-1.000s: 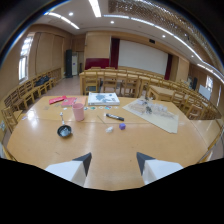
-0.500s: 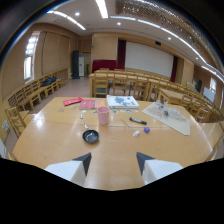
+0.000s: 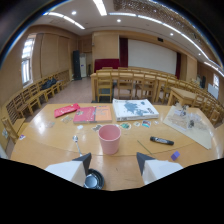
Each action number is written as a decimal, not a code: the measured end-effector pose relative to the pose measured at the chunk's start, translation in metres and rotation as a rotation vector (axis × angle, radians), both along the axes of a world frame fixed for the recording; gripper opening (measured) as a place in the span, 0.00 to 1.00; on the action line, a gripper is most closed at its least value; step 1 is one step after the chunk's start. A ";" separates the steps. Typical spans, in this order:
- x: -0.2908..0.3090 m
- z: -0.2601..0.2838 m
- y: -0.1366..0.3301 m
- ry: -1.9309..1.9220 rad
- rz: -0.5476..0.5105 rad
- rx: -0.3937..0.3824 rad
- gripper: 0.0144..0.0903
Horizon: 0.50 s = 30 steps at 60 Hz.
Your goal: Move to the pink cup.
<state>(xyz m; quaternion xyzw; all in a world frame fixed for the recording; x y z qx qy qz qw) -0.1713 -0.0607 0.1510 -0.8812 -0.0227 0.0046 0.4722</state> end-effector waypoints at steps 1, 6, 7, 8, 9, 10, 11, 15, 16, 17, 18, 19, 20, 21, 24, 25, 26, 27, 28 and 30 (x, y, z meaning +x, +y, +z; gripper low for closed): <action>-0.001 -0.005 0.007 0.001 0.002 -0.008 0.93; -0.006 -0.028 0.032 0.016 0.013 -0.050 0.92; -0.007 -0.032 0.036 0.019 0.014 -0.058 0.92; -0.009 -0.035 0.040 0.022 0.016 -0.067 0.93; -0.010 -0.039 0.043 0.024 0.018 -0.075 0.93; -0.011 -0.044 0.047 0.025 0.020 -0.083 0.93; -0.011 -0.048 0.049 0.027 0.021 -0.092 0.93; -0.014 -0.060 0.055 0.039 0.023 -0.123 0.93; -0.014 -0.062 0.056 0.041 0.024 -0.129 0.92; -0.014 -0.065 0.057 0.041 0.024 -0.136 0.92; -0.014 -0.067 0.057 0.042 0.023 -0.142 0.92; -0.015 -0.068 0.058 0.041 0.023 -0.148 0.92; -0.015 -0.069 0.058 0.041 0.023 -0.152 0.93; -0.015 -0.070 0.058 0.041 0.024 -0.155 0.93; -0.015 -0.073 0.059 0.041 0.026 -0.160 0.93; -0.016 -0.074 0.060 0.041 0.026 -0.161 0.93; -0.016 -0.074 0.060 0.041 0.026 -0.162 0.93; -0.016 -0.074 0.060 0.041 0.025 -0.162 0.93; -0.016 -0.074 0.061 0.042 0.024 -0.163 0.93; -0.016 -0.075 0.061 0.043 0.023 -0.165 0.93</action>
